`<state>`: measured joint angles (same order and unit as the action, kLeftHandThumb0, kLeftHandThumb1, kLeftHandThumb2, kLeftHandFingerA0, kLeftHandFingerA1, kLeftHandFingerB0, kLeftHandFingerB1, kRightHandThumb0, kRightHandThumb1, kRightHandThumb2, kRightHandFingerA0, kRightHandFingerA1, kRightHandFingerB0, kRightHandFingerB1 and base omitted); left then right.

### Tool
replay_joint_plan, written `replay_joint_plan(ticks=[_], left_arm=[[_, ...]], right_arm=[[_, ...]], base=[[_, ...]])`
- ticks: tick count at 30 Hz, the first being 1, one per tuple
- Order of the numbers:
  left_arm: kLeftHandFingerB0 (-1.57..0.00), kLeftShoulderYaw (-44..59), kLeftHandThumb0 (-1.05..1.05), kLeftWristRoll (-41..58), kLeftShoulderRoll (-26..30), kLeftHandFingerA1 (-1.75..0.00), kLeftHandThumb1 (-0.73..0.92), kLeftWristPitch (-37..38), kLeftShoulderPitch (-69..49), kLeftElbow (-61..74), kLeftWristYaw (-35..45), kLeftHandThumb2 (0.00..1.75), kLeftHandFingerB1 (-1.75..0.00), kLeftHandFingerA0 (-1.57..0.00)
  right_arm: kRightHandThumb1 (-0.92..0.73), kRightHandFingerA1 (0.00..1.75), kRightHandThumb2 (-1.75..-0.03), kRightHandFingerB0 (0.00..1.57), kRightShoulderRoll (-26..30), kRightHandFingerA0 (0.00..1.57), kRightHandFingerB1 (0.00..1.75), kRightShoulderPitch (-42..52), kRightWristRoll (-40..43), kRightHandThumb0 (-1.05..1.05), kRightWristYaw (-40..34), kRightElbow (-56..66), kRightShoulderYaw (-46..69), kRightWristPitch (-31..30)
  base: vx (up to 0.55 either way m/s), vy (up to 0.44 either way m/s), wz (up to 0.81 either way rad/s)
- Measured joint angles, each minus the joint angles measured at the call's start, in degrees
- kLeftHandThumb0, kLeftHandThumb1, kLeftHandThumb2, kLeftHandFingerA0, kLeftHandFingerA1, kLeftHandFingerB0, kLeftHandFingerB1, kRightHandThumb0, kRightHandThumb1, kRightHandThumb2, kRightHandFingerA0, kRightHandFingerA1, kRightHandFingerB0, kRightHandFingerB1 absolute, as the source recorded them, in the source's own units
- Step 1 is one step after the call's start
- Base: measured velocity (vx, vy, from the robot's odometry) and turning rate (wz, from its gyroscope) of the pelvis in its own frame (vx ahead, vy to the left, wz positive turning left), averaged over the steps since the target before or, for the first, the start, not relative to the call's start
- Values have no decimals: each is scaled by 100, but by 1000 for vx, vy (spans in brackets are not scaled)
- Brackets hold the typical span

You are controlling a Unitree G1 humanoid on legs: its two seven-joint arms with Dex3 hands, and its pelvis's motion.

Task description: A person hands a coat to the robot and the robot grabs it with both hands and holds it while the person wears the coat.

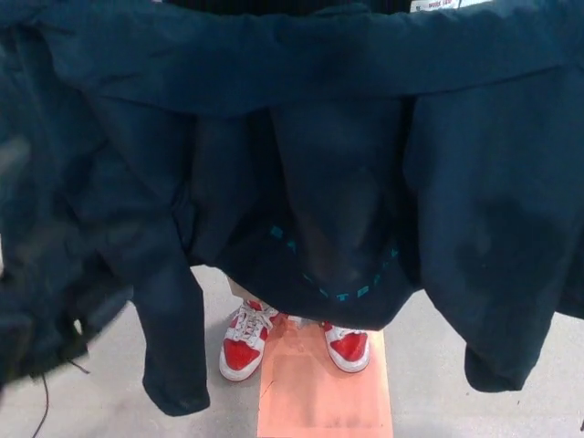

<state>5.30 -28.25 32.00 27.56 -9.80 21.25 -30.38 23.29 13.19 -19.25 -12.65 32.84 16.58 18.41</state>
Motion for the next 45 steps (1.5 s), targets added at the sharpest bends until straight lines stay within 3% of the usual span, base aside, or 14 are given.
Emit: replay_joint_plan(ticks=[6,8,9,10,15,16,21,22,33,37,41,42,44,45], left_arm=[[-25,248,-79,459,670,-34,66,77,1310,60,563,61,-34,-20],[-20,250,-79,554,782,-28,66,77,1629,-9,706,62,-31,-20],[-18,250,-79,641,867,-29,68,76,1853,-63,823,61,-31,-20],[0,247,-38,692,926,-48,32,74,2015,-118,910,95,-48,0],[0,169,-38,817,1157,-49,30,70,2809,-382,1339,93,-48,0],[0,141,-84,827,1188,-39,55,70,2931,-438,1405,89,-31,-6],[-3,-54,-79,853,1366,-33,51,65,3475,-693,1775,91,-24,-4],[-3,-89,-79,856,1383,-30,51,57,3551,-729,1836,91,-24,-3],[-8,-611,-81,944,1558,-31,58,-205,4637,-1257,2787,58,-23,-15],[-6,-759,-83,986,1553,-41,50,-331,4982,-1405,3128,85,-27,-12],[-9,-953,-81,1059,1550,-30,59,-500,5413,-1612,3544,58,-24,-13],[-10,-978,-74,1066,1549,-38,46,-521,5467,-1639,3598,87,-27,-1],[-7,-1100,-82,1091,1542,-38,48,-630,5704,-1764,3831,83,-21,-8],[-7,-1114,-81,1093,1542,-36,48,-644,5731,-1779,3858,83,-19,-7]], right_arm=[[-58,56,-95,2,930,23,20,-1217,557,-101,523,148,510,-389],[-67,52,-61,0,1202,21,30,-1534,665,-94,671,104,572,-498],[-56,58,-97,0,1400,21,14,-1762,751,-93,789,61,616,-583],[-62,43,-60,0,1567,18,31,-1951,807,-90,878,-8,623,-640],[-51,46,-89,8,2365,17,15,-2890,1127,-86,1399,-464,564,-967],[-51,47,-89,3,2474,20,15,-3042,1174,-85,1487,-550,515,-1013],[-53,45,-89,5,2904,15,16,-3759,1367,-87,1950,-962,163,-1244],[-68,34,-60,2,2953,19,21,-3865,1387,-87,2024,-1020,103,-1279],[-51,46,-89,0,3137,15,12,-5426,1462,-81,3094,-1832,-1051,-1729],[-51,47,-89,4,3112,20,18,-5866,1461,-85,3422,-2097,-1397,-1863],[-62,39,-59,2,3070,28,23,-6356,1453,-85,3802,-2443,-1805,-2011],[-50,51,-89,1,3065,27,14,-6418,1452,-84,3851,-2485,-1857,-2028],[-62,41,-59,3,3022,32,23,-6693,1437,-84,4064,-2699,-2095,-2108],[-54,52,-91,2,3014,28,14,-6723,1434,-88,4087,-2725,-2124,-2117]], base=[[0,0,0],[0,0,0],[0,0,0],[0,0,0],[0,0,0],[0,0,0],[0,0,0],[0,0,0],[0,0,0],[0,0,0],[0,0,0],[0,0,0],[0,0,0],[0,0,0]])
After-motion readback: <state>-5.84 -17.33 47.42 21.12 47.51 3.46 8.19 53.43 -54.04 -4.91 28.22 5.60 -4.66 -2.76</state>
